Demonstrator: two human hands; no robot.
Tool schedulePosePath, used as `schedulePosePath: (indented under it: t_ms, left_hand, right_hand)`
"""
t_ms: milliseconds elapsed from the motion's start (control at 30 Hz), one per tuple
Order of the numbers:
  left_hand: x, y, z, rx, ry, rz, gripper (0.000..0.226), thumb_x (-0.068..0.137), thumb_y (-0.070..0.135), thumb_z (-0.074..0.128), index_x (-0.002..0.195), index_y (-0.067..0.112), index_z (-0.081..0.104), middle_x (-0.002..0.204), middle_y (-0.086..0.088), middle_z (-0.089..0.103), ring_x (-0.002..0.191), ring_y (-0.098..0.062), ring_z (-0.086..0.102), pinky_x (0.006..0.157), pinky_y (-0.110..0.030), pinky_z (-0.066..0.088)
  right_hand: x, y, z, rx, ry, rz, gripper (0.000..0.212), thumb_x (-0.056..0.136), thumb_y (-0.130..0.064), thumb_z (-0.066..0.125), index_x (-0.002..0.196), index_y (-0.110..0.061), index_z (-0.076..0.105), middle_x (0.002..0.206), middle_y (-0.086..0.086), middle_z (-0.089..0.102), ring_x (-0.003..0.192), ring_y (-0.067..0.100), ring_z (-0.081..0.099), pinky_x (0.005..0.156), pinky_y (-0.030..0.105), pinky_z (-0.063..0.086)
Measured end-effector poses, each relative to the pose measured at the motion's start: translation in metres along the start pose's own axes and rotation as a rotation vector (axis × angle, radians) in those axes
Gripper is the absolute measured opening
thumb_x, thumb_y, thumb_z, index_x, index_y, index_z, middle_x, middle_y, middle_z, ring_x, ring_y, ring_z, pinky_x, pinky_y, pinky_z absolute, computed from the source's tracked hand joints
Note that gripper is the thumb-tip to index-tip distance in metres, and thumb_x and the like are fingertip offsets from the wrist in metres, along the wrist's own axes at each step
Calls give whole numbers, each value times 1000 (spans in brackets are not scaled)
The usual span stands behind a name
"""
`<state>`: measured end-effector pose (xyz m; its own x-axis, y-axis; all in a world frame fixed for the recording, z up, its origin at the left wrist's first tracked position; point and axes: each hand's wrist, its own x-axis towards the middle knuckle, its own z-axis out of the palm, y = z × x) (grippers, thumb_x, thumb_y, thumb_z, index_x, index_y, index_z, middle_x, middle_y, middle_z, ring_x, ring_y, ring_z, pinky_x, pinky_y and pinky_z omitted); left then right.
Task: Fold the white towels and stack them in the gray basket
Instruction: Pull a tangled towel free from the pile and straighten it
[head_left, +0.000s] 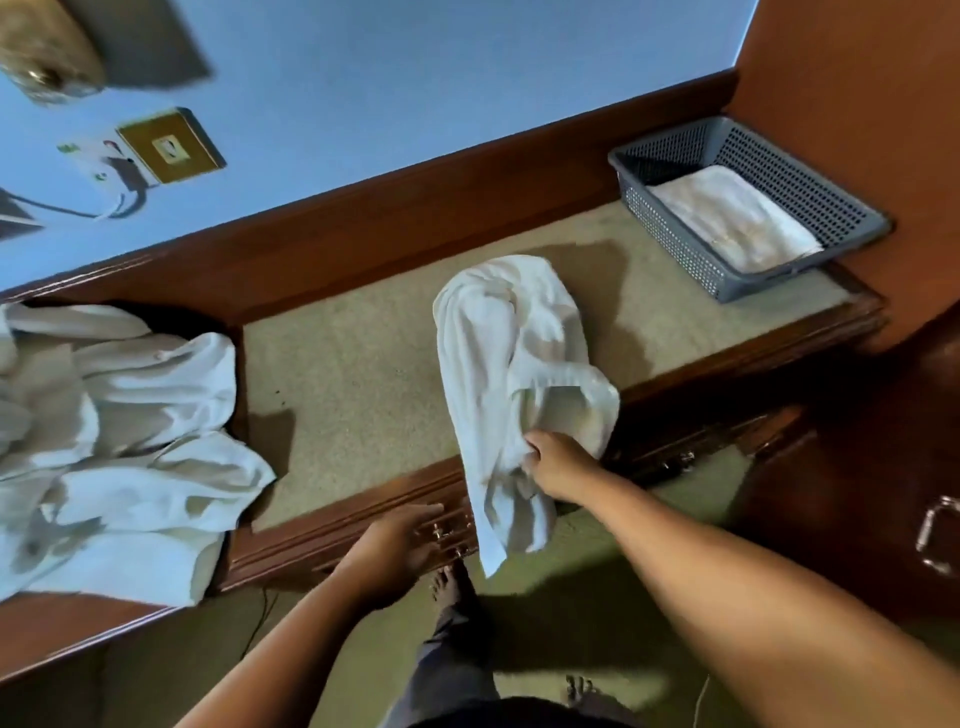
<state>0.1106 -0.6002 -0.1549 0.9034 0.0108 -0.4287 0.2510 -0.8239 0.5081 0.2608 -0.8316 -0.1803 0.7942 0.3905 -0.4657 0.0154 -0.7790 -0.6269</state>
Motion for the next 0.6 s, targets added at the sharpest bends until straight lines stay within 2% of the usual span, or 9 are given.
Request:
schedulePosePath:
  t_ms: [67, 133, 167, 233, 300, 367, 467, 533, 600]
  left_hand:
    - [-23, 18, 27, -95, 59, -56, 69, 90, 25, 72, 151, 33, 41, 150, 5, 49, 121, -9, 58, 104, -25, 47]
    - [-44, 38, 47, -151, 87, -58, 87, 85, 36, 78, 157, 33, 27, 151, 14, 36, 130, -8, 48, 110, -29, 43]
    - [-52, 47, 54, -176, 122, -28, 91, 82, 42, 79, 156, 33, 27, 149, 19, 32, 133, -5, 43, 113, -30, 40]
    - [-71, 66, 68, -257, 257, 41, 77, 79, 44, 80, 145, 32, 42, 141, 20, 46, 128, -1, 46, 109, -31, 43]
    - [-96, 83, 81, -344, 425, 66, 48, 87, 32, 75, 129, 35, 53, 122, 23, 58, 114, 2, 55, 99, -34, 50]
    - [-121, 95, 83, -465, 529, 65, 33, 94, 21, 65, 121, 37, 56, 113, 26, 65, 107, 5, 61, 95, -35, 53]
    - [-151, 102, 64, -707, 626, 54, 23, 93, 23, 61, 114, 33, 66, 109, 14, 72, 105, -7, 68, 91, -39, 56]
    - [-172, 104, 43, -905, 643, 52, 23, 90, 29, 67, 113, 28, 70, 109, 2, 75, 106, -22, 70, 90, -45, 56]
    - [-193, 102, 21, -1008, 665, 86, 29, 86, 34, 68, 113, 25, 71, 110, -5, 75, 106, -26, 71, 90, -46, 56]
  right_hand:
    - [-39, -5, 8, 15, -92, -136, 18, 98, -22, 51, 93, -5, 54, 94, 14, 63, 93, 33, 61, 73, 36, 45]
    - [-78, -14, 9, 43, -173, -249, 21, 97, -28, 56, 87, -9, 53, 87, 7, 64, 86, 25, 63, 70, 35, 43]
    - [-91, -19, 7, 93, -207, -285, 21, 96, -31, 57, 88, -11, 56, 88, 5, 66, 86, 24, 64, 73, 37, 47]
    - [-122, -29, 2, 212, -273, -330, 22, 94, -33, 60, 99, -12, 63, 100, 7, 71, 97, 25, 67, 84, 42, 53]
    - [-153, -38, -4, 314, -316, -366, 25, 93, -32, 61, 106, -11, 66, 107, 9, 72, 106, 25, 67, 92, 45, 52]
    - [-177, -47, -12, 414, -288, -392, 27, 95, -32, 61, 112, -12, 67, 111, 5, 73, 110, 20, 67, 100, 43, 51]
    - [-198, -61, -25, 418, -153, -421, 23, 98, -29, 61, 116, -17, 68, 109, -3, 74, 105, 10, 68, 100, 39, 52]
    - [-211, -70, -23, 391, -151, -423, 24, 98, -33, 62, 117, -21, 68, 108, -8, 74, 102, 4, 68, 97, 32, 53]
    - [-222, -80, -11, 356, -132, -435, 21, 96, -35, 64, 114, -26, 68, 104, -8, 74, 98, 6, 68, 93, 31, 54]
